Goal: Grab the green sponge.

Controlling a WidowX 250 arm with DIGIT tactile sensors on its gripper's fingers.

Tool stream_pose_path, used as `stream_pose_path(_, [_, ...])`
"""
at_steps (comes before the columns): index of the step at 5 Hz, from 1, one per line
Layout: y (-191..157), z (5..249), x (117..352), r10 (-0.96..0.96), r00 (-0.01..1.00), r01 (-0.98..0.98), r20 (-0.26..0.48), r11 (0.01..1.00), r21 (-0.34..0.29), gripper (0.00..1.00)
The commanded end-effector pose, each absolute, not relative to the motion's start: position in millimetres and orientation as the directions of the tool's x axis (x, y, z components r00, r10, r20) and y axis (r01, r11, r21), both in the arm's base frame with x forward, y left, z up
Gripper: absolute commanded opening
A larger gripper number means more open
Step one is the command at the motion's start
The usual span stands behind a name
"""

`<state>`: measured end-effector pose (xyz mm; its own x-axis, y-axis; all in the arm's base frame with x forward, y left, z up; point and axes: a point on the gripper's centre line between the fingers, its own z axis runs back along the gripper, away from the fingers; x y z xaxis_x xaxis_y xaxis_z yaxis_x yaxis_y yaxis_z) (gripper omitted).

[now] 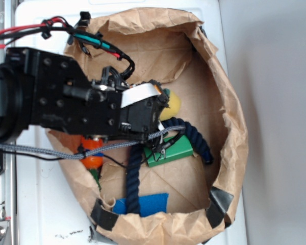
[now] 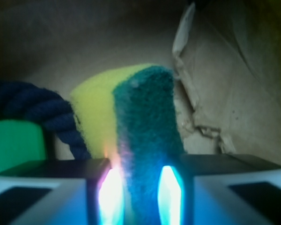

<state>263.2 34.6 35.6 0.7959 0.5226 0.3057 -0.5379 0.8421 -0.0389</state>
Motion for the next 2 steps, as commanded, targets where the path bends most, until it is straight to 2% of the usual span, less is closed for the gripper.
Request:
stream_pose_path(1, [27.5,135.3,260.0,0.507,0.837,-0.474,0.207,0.860,-0.189,0.00])
stream_pose_path(2, [30.3,164.4,257.9,0.483,0.862,-0.438,0.151,0.862,-0.255,0.00])
